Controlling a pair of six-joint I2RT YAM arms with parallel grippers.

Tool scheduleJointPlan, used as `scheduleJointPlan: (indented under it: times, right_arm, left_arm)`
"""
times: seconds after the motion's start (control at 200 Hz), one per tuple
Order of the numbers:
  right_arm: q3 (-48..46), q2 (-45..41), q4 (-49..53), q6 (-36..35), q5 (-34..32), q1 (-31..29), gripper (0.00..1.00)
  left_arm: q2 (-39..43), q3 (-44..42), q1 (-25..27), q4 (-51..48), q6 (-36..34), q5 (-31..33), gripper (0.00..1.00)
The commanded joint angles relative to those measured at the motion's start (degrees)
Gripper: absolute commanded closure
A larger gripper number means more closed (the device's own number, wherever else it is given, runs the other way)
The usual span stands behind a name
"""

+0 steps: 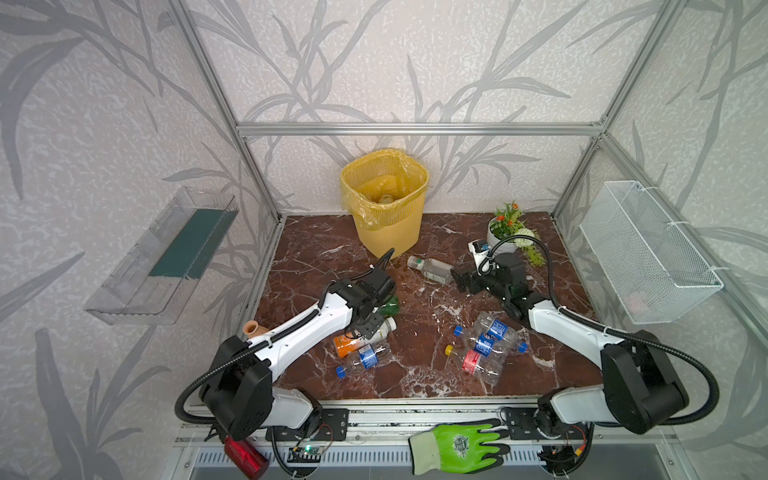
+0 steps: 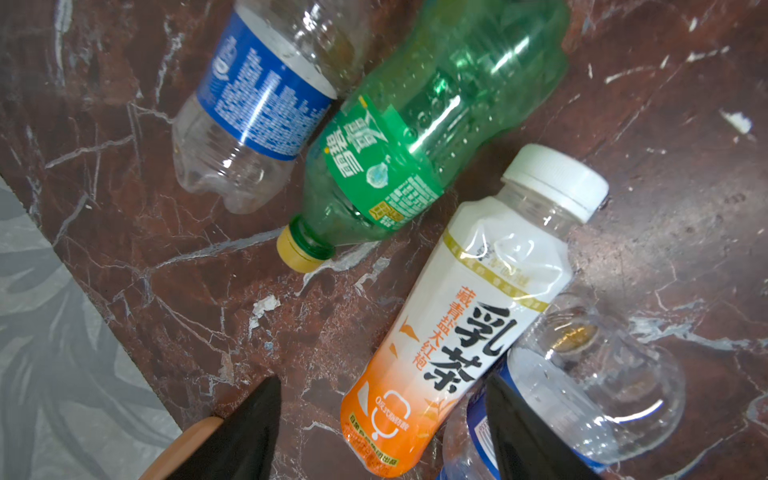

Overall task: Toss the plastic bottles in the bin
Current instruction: 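Lower the left gripper and grasp the white milk-tea bottle, lifting it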

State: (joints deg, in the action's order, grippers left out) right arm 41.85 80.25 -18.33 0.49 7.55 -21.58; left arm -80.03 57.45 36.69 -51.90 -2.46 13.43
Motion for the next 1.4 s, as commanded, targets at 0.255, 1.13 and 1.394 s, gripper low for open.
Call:
scheduleJointPlan:
  times: [0.255, 1.13, 1.394]
  right_arm:
    - [-2.1, 0.7, -4.1, 1.4, 4.8, 2.2, 0.02]
    - [-3.2, 0.3, -5.6, 3.9, 8.0, 7.0, 0.02]
    - [-3.2, 0.3, -5.3, 3.8, 7.9, 7.1, 0.01]
  left_arm:
    - [-1.1, -5.9, -2.1, 4.8, -9.2, -5.9, 0.23]
    - [-9.2, -6.7, -3.8, 9.4, -11.1, -13.9, 0.32]
    - [-6.5, -5.2, -3.7, 9.2, -11.1, -15.5, 0.43]
